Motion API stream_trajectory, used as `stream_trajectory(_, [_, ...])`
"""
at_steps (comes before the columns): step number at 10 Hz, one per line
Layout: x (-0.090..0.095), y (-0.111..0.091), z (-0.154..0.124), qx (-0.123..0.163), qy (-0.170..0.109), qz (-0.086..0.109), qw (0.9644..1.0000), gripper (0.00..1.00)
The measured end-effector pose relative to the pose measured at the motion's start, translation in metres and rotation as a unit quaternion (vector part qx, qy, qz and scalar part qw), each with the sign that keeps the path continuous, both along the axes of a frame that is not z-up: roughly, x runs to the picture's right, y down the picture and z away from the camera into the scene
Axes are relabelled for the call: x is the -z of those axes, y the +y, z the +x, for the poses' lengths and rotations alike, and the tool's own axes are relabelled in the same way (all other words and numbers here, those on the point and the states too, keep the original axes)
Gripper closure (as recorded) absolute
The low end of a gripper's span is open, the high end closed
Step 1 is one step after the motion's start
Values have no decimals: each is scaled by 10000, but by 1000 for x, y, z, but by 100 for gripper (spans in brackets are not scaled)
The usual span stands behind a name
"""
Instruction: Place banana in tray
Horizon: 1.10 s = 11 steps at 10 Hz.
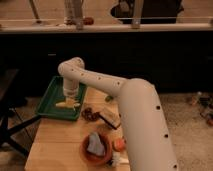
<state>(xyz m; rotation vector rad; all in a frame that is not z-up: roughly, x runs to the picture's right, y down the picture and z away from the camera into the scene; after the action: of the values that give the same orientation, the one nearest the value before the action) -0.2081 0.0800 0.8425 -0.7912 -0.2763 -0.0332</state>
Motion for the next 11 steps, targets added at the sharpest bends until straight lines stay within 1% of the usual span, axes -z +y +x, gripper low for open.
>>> stream_trajectory(3, [0, 0, 1, 3, 10, -17, 10000, 60])
stream_trajectory(4, [0, 0, 0, 3, 10, -21, 10000, 58])
stream_trajectory(5, [0, 0, 1, 4, 14, -29, 10000, 53])
stream_trajectory(10, [0, 1, 2, 13, 34, -61, 10000, 52])
stream_trajectory(11, [0, 0, 2, 10, 38, -65, 10000, 48])
